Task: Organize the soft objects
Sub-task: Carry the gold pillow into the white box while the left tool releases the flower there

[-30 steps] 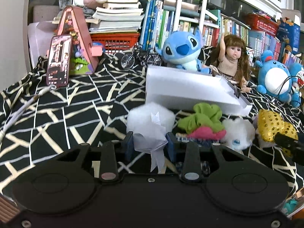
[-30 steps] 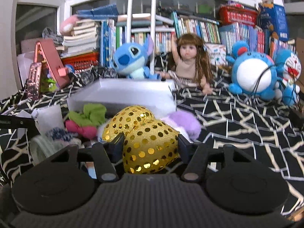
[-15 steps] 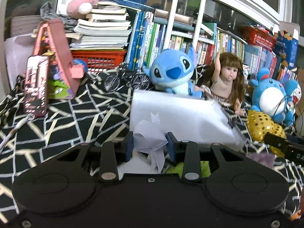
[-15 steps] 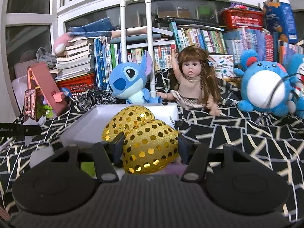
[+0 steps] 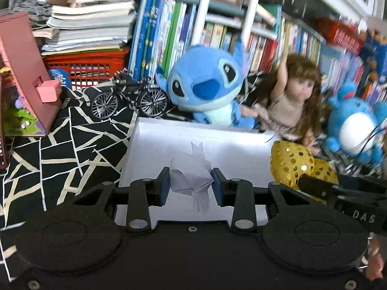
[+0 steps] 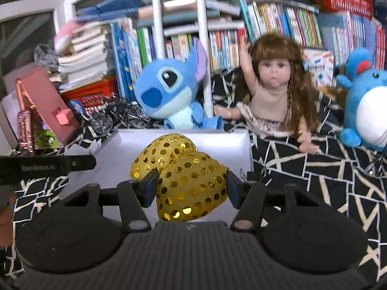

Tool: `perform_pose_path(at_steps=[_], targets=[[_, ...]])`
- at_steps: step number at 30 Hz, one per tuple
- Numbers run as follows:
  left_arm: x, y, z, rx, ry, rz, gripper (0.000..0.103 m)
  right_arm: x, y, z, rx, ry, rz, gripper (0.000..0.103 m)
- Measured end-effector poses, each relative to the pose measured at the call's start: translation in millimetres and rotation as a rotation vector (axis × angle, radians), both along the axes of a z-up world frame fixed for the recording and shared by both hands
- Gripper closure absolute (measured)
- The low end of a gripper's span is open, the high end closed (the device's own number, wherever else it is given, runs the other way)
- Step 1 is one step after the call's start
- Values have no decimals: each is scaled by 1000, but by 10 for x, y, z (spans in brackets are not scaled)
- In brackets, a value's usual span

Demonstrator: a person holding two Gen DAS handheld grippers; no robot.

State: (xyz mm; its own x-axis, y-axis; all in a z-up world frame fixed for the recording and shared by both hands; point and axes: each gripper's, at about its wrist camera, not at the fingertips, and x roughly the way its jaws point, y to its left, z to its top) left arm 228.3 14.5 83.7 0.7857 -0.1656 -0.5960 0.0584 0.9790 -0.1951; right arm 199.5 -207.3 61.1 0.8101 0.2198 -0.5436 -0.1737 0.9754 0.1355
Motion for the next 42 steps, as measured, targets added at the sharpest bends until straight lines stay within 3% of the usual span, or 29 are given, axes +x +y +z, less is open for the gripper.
perform_pose_path(at_steps=[6,17,27,42], targets=[[313,-156,-302,56,88,-6,69,243,12,-230,30,97,0,42],[524,-226,-595,51,166,-6,69,423,119,-400,-2,145,-6,41],[577,-252,-698,57,196,-8,69,452,249,-480,-47,156,11,40],[558,-269,-710,87,177,-12,68,453,245,-519,-54,159,13,37]])
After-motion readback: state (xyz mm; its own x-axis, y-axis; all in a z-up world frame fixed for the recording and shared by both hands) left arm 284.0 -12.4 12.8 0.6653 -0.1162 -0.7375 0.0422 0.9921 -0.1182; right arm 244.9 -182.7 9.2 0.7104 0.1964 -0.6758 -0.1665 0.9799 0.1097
